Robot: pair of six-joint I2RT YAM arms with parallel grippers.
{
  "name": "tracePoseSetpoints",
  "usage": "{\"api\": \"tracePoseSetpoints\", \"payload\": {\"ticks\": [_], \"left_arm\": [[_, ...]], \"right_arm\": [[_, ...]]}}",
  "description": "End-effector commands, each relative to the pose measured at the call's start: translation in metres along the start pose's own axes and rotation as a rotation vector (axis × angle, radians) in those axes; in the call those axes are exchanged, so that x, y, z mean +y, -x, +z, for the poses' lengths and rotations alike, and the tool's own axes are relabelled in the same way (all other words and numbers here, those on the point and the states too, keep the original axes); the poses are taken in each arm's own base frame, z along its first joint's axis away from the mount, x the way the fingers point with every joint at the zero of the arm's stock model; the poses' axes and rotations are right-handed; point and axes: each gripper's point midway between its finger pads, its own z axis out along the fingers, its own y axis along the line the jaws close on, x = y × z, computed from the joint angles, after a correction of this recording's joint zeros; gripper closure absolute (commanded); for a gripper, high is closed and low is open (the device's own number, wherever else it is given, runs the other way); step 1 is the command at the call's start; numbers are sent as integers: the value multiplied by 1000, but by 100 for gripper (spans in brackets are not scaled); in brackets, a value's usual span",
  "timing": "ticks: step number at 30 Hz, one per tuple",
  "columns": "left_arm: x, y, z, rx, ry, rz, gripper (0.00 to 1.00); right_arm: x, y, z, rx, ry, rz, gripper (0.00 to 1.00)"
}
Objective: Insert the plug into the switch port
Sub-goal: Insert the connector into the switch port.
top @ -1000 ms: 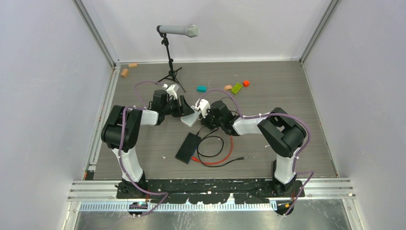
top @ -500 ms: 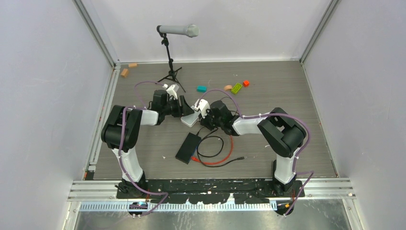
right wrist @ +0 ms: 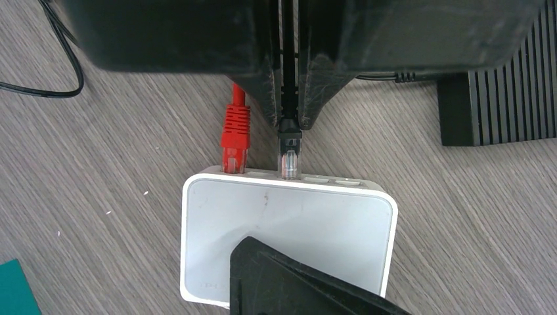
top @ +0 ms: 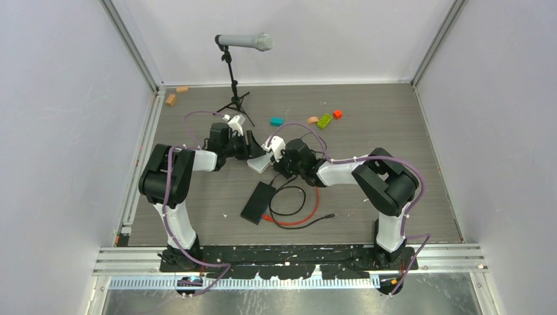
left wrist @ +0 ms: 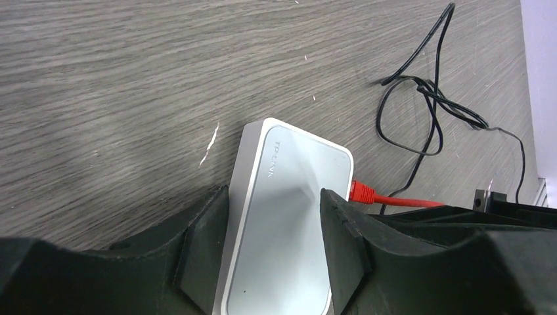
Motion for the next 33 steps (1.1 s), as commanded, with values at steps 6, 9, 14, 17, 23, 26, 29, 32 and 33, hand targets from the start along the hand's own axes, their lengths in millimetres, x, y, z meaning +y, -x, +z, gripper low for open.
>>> {"api": "tracePoseSetpoints", "payload": {"ticks": [6,9,14,17,23,26,29,32,33], "left_arm": [[-12,2,0,15,-37,18,46],[-12,2,0,16,-36,19,46],[-12,2,0,16,-38,19,46],[-12,2,-1,17,-40,19,46],[-13,1,0,19,-45,19,46],[-13,1,0,22,-47,18,47],[-13,0,1,23,-50,18,47],[-14,0,1,26,-52,17,47],[-15,1,1,24,-53,18,47]], "right_arm": [[-4,68,3,-233,-61,24,99],[-3,71,2,-247,-65,34,100],[-6,71,3,-240,-81,48,100],[-6,68,6,-223,-79,56,100],[-6,68,11,-191,-76,78,100],[-7,69,13,-170,-74,90,99],[-7,73,13,-157,-69,100,100],[-8,78,12,-152,-72,117,100],[-9,79,12,-153,-74,121,100]]}}
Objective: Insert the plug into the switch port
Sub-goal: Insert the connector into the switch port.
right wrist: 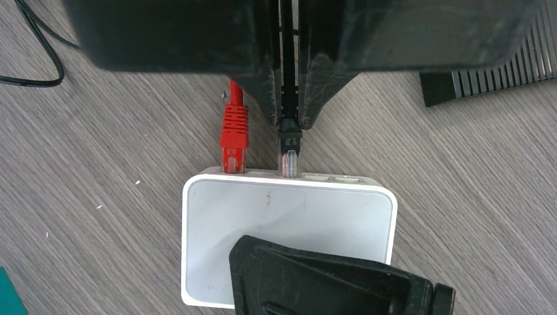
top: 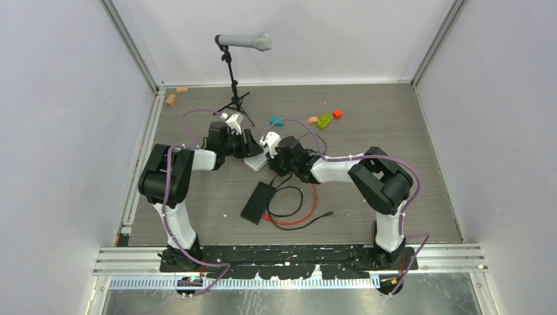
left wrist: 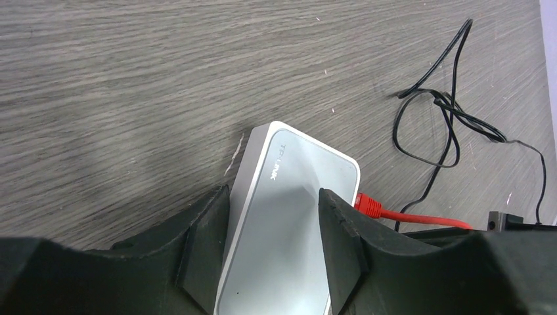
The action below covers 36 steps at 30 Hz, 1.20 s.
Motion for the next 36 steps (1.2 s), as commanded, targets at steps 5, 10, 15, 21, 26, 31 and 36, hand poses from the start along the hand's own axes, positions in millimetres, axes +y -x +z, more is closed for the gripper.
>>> {"api": "tracePoseSetpoints", "payload": {"ticks": [5,10,15,21,26,31,36], "left_arm": [[-26,-8,1,53,-98,0,48],[-27,-8,1,53,-101,3,48],[-27,-9,1,55,-102,4,48],[-29,-10,2,60,-111,4,49],[-33,-13,4,70,-121,15,49],[-41,-21,6,91,-134,21,50],[-45,-33,3,104,-143,16,51]], "right_arm": [[-10,76,-2,-177,-19,65,100],[-12,83,-3,-181,22,117,100],[-17,85,-5,-179,51,173,100],[-25,73,-1,-133,18,148,100],[-38,73,-2,-117,-46,88,100],[-46,82,-1,-129,-80,56,100],[-42,94,3,-177,-83,18,100]]}}
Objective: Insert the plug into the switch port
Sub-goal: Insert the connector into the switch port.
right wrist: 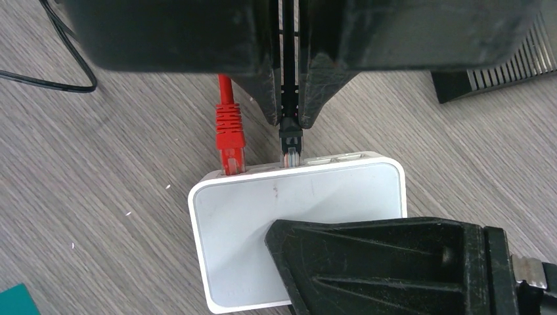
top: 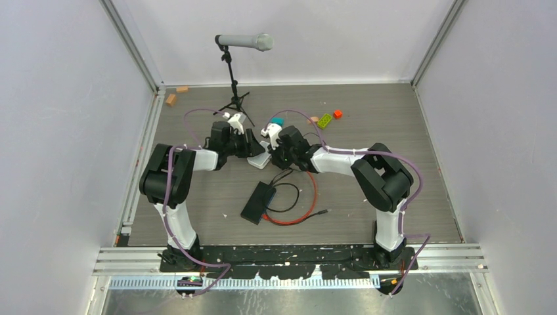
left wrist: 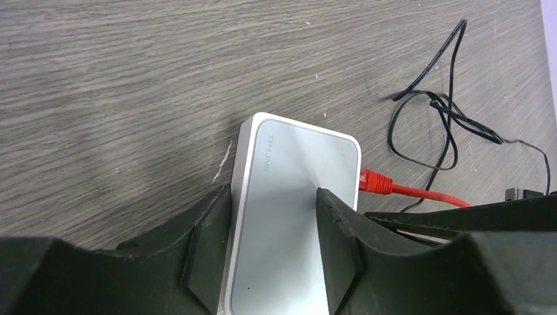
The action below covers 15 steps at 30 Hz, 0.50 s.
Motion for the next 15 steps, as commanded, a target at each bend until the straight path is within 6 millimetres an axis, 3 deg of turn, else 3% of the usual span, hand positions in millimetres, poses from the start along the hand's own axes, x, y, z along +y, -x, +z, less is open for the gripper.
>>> {"api": "tracePoseSetpoints", "payload": {"ticks": [1,15], "left_arm": [[-39,-34,0,110,-139,-1,51],[-54,-41,6,139,-189,24,53]], "right_arm": [[-11,90,0,-279,-66,-69,100],[-10,142,5,-299,-65,-87,100]]}}
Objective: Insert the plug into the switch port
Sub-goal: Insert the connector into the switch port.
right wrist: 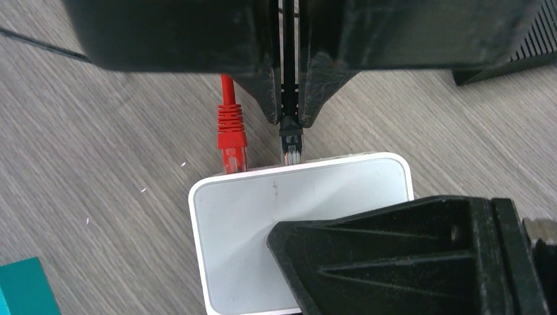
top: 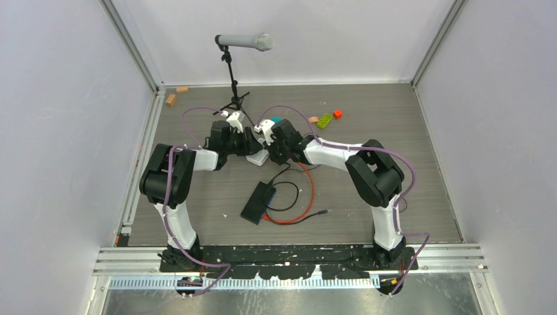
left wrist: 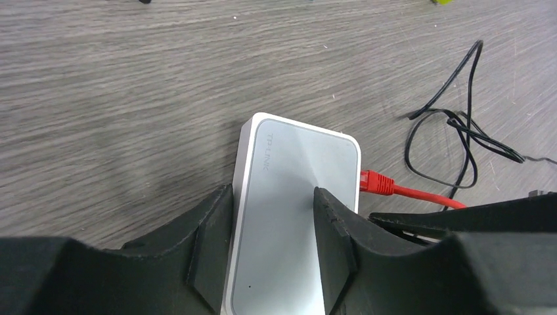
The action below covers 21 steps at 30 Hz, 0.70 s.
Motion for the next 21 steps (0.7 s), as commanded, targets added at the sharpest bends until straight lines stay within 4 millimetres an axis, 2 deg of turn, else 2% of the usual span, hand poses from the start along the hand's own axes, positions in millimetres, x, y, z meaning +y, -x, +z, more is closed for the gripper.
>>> {"api": "tracePoseSetpoints", "payload": {"ticks": [1,15,21], "left_arm": [[-64,-48,-1,183,-239,-15,53],[-81,-52,2,211,-296,17,54],[-93,-59,3,251,-342,49,54]], "right_arm": [[-14,132,-12,-359,-55,-25,99],[-13,122,13,-318,-39,-56,100],[-10,133,12,-372,-27,-102,100]]}}
